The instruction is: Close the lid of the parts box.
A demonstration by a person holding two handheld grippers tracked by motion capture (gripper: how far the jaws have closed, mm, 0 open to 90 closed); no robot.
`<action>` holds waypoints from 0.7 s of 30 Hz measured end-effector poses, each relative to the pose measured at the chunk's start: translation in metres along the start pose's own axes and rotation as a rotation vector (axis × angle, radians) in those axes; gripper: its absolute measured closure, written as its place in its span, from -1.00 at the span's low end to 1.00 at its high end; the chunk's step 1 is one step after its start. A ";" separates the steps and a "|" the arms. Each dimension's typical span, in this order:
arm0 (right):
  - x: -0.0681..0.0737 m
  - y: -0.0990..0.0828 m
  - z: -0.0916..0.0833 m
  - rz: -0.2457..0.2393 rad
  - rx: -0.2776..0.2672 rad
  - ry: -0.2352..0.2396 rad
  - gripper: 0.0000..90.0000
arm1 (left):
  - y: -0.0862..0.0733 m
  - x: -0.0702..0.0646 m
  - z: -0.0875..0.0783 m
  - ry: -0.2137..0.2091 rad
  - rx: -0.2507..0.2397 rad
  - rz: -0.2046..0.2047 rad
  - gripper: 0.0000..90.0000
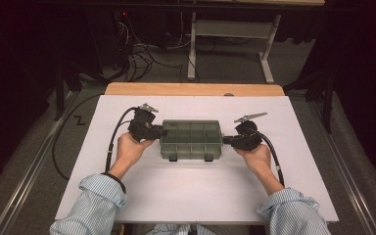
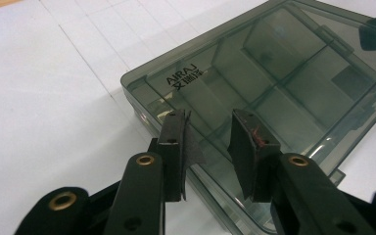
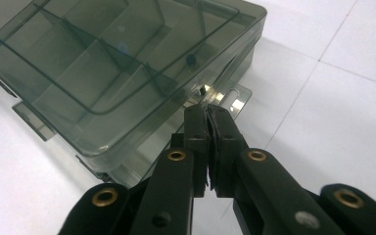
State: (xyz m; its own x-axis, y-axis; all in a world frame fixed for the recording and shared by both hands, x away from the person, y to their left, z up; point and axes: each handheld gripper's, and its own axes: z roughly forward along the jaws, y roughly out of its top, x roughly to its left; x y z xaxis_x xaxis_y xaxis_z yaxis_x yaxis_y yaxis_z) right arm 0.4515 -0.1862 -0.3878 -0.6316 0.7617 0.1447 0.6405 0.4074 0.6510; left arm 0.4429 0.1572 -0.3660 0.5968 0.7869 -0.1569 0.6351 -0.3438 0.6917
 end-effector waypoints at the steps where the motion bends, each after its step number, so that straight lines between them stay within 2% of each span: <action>1: 0.000 0.000 0.000 -0.002 -0.004 -0.002 0.98 | -0.001 0.000 0.000 0.000 0.001 0.001 0.48; 12: 0.000 0.002 -0.005 -0.012 -0.038 -0.022 0.94 | -0.006 0.000 0.004 0.000 0.012 0.001 0.48; 14: 0.001 0.003 -0.006 -0.019 -0.044 -0.030 0.93 | -0.006 0.000 0.005 0.002 0.019 0.010 0.48; 21: 0.004 0.004 -0.007 -0.039 -0.063 -0.030 0.98 | -0.007 -0.001 0.006 0.006 0.012 0.010 0.48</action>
State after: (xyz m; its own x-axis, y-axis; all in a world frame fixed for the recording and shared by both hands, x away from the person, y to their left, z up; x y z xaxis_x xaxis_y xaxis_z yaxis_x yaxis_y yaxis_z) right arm 0.4483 -0.1852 -0.3790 -0.6414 0.7610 0.0970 0.5867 0.4051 0.7012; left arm 0.4406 0.1561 -0.3747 0.5997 0.7868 -0.1457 0.6350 -0.3571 0.6850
